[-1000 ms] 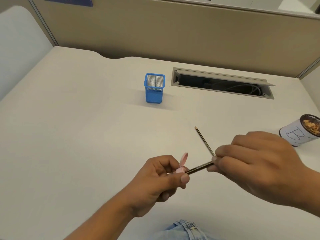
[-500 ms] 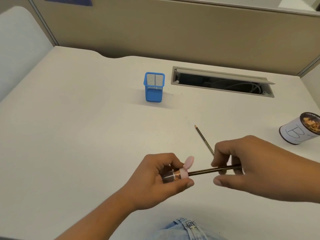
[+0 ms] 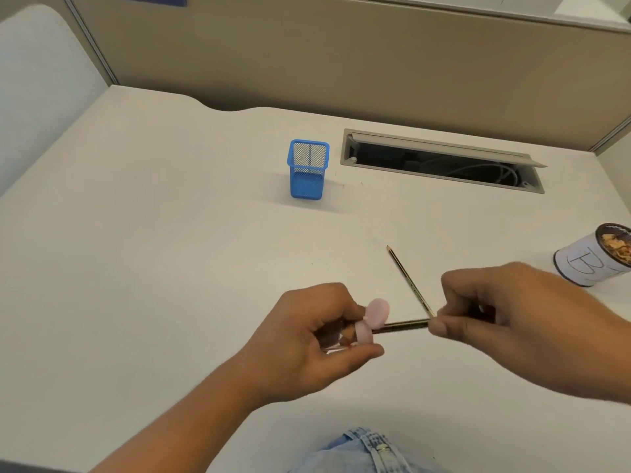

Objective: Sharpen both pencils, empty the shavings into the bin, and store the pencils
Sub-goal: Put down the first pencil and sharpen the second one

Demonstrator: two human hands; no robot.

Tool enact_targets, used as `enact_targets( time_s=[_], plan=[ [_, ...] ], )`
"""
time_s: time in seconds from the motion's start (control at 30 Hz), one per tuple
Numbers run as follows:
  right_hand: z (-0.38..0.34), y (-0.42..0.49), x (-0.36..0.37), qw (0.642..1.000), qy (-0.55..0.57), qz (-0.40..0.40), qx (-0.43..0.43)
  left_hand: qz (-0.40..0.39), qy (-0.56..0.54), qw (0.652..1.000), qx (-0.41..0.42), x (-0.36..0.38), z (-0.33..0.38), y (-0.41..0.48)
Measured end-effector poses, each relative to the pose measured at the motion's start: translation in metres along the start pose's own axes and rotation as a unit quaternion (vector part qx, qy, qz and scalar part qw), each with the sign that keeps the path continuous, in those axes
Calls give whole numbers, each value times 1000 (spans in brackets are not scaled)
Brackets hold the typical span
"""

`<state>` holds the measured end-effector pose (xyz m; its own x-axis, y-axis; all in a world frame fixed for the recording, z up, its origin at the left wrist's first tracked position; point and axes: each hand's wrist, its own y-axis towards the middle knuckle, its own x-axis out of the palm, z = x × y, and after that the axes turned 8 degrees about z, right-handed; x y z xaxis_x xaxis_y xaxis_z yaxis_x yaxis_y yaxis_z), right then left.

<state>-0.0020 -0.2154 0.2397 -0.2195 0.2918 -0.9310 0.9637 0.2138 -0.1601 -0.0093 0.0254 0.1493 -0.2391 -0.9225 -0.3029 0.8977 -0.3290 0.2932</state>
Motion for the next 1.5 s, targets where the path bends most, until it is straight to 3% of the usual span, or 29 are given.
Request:
enact_targets(
  time_s=[0.07,0.13,0.2,0.27,0.37,0.43,0.47,0.53,0.6,0.63,0.7,0.8,0.87,0.93,1.03,1.1,1.17,1.23,1.27,1.33,1.4,1.5],
  plan=[
    [2,5,-1,972,164,-115,119,-31,52,997,57,0,0,3],
    [3,8,-4,969,165,-139,125,-38,45,998,30,0,1,5],
    [4,5,-4,996,49,-69,38,-25,-11,998,-54,1,0,5],
    [2,1,-7,989,-94,29,-111,-16,-82,984,-156,2,2,6],
    [10,5,-8,903,-185,179,-345,-26,-244,936,-252,4,7,10],
    [16,8,-3,856,-215,223,-415,-32,-321,905,-277,6,9,10],
    [15,9,-4,857,-216,217,-415,-29,-319,907,-273,6,9,10],
    [10,7,-5,906,-199,162,-338,-2,-216,957,-196,7,5,7],
    [1,10,-6,981,-111,45,-153,15,-45,998,-46,6,1,5],
    [-1,13,-6,999,-9,-27,-45,8,30,999,31,5,-1,7],
    [2,17,-5,969,170,-145,101,-25,111,988,107,6,-1,10],
    [5,13,-3,967,170,-153,111,-41,89,993,67,7,1,11],
    [6,6,-2,994,77,-77,26,-23,20,999,-14,9,-2,9],
    [7,4,-5,987,-95,17,-128,-12,-65,991,-117,10,-2,9],
    [17,8,-7,887,-214,172,-372,-29,-205,952,-228,14,3,9],
    [20,10,-3,858,-220,196,-421,-28,-268,928,-256,15,5,10],
    [14,8,-3,894,-198,158,-370,-17,-211,955,-208,12,5,9],
    [3,8,1,976,-96,60,-185,-20,-41,997,-69,8,-1,7],
    [-1,9,2,998,14,-21,-64,-39,47,998,14,6,-3,6],
    [2,12,7,961,195,-161,112,-83,142,981,101,5,-4,9],
    [5,11,8,946,219,-199,129,-95,132,982,98,4,-2,11],
    [6,8,7,976,156,-139,69,-70,57,996,22,3,-3,12]
  ],
)
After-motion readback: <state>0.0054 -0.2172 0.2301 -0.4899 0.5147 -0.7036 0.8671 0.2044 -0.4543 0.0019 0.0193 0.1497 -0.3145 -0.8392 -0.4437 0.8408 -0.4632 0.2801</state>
